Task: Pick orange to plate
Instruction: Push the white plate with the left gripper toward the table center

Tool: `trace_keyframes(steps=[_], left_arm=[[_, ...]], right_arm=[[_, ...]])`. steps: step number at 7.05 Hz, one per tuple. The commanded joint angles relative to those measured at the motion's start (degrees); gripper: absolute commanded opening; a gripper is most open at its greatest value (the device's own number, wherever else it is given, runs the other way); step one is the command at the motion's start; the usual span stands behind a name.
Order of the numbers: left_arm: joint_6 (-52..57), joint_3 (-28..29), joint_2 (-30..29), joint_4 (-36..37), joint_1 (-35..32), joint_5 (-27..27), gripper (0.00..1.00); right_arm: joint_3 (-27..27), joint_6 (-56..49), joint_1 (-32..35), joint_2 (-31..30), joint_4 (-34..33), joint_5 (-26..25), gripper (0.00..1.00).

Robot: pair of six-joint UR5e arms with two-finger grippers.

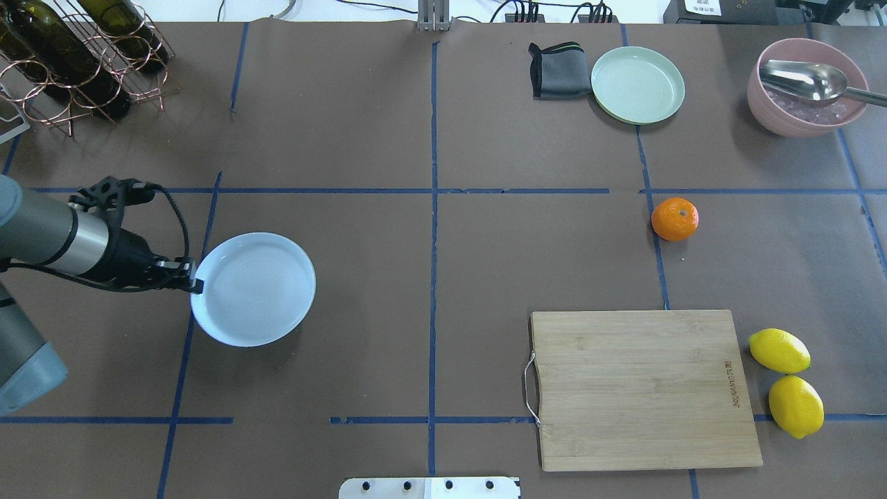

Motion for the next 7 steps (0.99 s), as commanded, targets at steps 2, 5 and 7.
trace_keyframes(steps=[2,5,7], left_arm=[[-14.72,18.05,-26.84,0.74,2.50,0.71,0.00],[-14.74,24.19,-30.96,0.83,7.35,9.68,0.00],[-14.56,24.73,-30.35,0.83,8.67,10.13,0.00]], right_arm=[[-0.37,0.43,0.00,0.19,0.09,2.05,1.00],[-0.19,1.93,-0.09,0.45,0.87,2.14,1.00],[-0.02,2.20,-1.05,0.80,0.96,2.14,1.00]])
